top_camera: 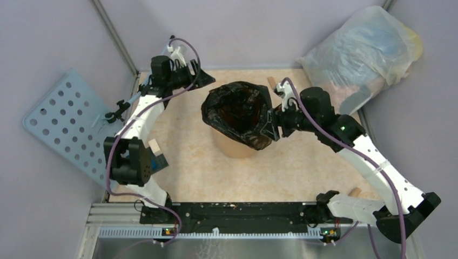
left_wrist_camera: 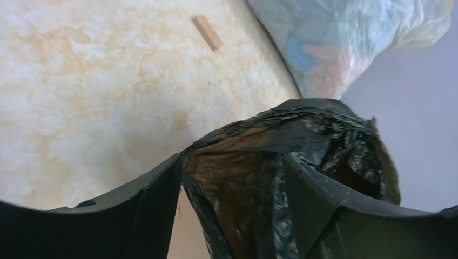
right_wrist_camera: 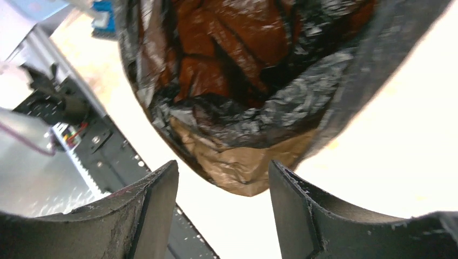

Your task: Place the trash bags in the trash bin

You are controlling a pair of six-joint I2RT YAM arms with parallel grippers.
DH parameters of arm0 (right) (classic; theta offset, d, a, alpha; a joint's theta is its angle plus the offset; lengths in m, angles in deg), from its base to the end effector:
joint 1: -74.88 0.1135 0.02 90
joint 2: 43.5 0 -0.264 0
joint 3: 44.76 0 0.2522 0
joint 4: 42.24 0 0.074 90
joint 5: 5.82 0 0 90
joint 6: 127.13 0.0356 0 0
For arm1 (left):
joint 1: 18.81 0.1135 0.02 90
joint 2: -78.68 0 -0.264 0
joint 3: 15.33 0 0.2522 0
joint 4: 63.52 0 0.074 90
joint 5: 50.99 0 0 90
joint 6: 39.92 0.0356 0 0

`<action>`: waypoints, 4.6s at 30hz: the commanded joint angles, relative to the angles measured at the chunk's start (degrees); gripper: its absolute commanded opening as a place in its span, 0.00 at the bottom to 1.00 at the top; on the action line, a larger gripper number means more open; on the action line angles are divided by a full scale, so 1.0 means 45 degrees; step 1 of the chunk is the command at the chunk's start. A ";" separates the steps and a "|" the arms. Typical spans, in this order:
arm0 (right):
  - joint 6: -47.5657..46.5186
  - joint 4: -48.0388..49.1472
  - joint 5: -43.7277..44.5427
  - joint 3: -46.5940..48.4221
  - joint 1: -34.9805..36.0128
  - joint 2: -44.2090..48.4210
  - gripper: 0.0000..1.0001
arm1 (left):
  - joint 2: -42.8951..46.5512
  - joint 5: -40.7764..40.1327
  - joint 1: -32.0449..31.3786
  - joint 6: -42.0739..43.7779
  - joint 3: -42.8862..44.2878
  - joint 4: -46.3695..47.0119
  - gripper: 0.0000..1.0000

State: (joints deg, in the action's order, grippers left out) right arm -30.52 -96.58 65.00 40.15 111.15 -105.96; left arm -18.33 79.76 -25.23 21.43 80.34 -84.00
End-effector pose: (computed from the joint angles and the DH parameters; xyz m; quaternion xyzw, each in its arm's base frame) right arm 0.1724 0.1410 0.3870 -0.2988 0.8125 0.3106 0.3925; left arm 0.3930 -0.0676 0.3321 0.0418 0.7994 -0.4332 0.4141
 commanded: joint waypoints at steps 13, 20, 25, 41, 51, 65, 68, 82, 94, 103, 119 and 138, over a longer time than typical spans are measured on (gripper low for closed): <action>0.0606 0.0533 0.4692 0.3385 -0.0573 -0.2321 0.40 | 0.6499 -0.1226 0.0550 -0.0093 -0.3424 -0.1546 0.70; 0.0598 0.0971 0.4619 0.4122 -0.0658 -0.3817 0.52 | 0.9344 -0.1546 0.0393 -0.2646 -0.6408 -0.1202 0.78; 0.0509 0.1021 0.5042 0.4436 -0.0677 -0.4270 0.38 | 1.0149 -0.1197 0.0139 -0.3468 -0.7154 -0.1250 0.79; 0.0197 0.1204 0.5705 0.4423 -0.0736 -0.4717 0.12 | 0.9309 -0.0927 -0.0724 -0.3831 -0.7405 -0.1461 0.63; 0.0133 0.1288 0.5791 0.4316 -0.0842 -0.4642 0.00 | 0.9327 -0.1270 -0.0801 -0.3313 -0.7507 -0.1646 0.19; 0.0330 0.1696 0.6049 0.3565 -0.2103 -0.4959 0.00 | 0.9532 -0.0541 -0.0803 -0.2545 -0.9030 -0.1610 0.04; 0.0353 0.1799 0.6035 0.3307 -0.2194 -0.5197 0.00 | 0.9450 -0.0507 -0.0801 -0.2363 -0.9262 -0.1510 0.01; 0.0444 0.2551 0.5640 0.2218 -0.2344 -0.6428 0.00 | 0.8705 -0.0747 -0.0801 -0.1829 -0.9916 -0.0663 0.00; 0.0759 0.3955 0.4888 0.0329 -0.2562 -0.6567 0.00 | 0.8564 -0.1084 -0.0801 -0.1545 -1.0116 -0.0337 0.00; 0.0679 0.4074 0.5261 0.0181 -0.2570 -0.6375 0.01 | 0.8377 -0.1556 -0.0801 -0.1090 -1.0668 -0.0124 0.00; 0.1526 0.4703 0.6277 -0.1957 -0.2571 -0.1890 0.37 | 1.0805 -0.2721 -0.0783 -0.1758 -1.0174 -0.1709 0.18; 0.6655 0.3802 0.4722 -0.5178 -0.2572 0.2786 0.49 | 1.2075 -0.2752 -0.0781 -0.1252 -0.9758 -0.1461 0.28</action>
State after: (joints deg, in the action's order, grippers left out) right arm -9.62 -75.77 85.96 16.11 100.07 -95.60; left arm 35.28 65.35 -28.68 15.66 34.37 -95.19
